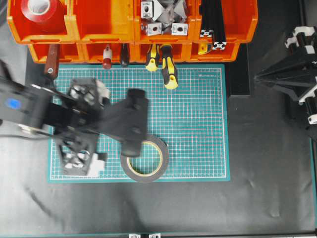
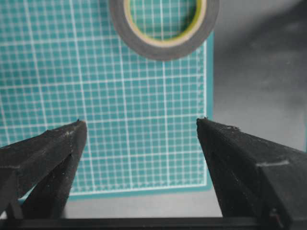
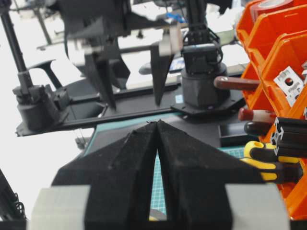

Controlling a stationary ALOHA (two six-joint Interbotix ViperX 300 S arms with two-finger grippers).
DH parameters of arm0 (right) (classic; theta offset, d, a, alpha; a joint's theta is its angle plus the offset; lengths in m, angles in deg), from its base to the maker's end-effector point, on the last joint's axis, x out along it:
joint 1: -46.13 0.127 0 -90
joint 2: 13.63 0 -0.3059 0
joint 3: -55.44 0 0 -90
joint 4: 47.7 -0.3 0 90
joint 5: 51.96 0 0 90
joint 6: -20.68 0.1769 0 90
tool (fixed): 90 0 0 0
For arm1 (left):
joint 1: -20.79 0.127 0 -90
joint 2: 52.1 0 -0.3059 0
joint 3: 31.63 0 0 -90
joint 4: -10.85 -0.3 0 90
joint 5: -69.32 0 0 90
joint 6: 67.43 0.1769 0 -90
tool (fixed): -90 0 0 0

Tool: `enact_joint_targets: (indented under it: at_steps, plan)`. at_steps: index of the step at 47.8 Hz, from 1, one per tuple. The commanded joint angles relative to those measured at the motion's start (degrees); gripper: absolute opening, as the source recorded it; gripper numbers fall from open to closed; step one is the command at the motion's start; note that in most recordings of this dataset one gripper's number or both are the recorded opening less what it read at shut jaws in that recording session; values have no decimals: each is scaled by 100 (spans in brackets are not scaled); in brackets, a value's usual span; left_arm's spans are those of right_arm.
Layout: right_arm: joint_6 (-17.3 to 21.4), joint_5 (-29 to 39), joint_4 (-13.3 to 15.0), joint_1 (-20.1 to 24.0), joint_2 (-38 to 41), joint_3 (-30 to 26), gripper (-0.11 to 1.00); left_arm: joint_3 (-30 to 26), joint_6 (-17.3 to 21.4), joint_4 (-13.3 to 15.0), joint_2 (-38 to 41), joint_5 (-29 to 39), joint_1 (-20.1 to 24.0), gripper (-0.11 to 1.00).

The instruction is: Pick foam from container rack with left arm.

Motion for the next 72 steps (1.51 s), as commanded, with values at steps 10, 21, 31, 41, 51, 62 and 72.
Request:
enact_joint_targets:
  at_steps: [10,21,31,41,51,62,72]
  plan:
    - [9,-70,0,9,35,-193,0,888,123,-26,-1485,-1239,-35,89]
    - [9,-70,0,9,35,-193,0,1758,527,-26,-2470,-2101,-62,86]
    - [0,-62,0,9,35,-202,0,2558,519,-26,-3437,-3050,-44,80]
    - [-9,26,9,9,0,-202,0,3472,369,-26,-4500,-4245,-26,79]
    - [-9,105,9,0,-26,-220,0,4131,176,-26,-5265,-4649,316,79]
    - [9,105,9,9,-26,-220,0,4333,53,-26,-5660,-4711,633,79]
    - [0,114,9,9,-114,-246,0,4368,9,-18,-5687,-4729,615,79]
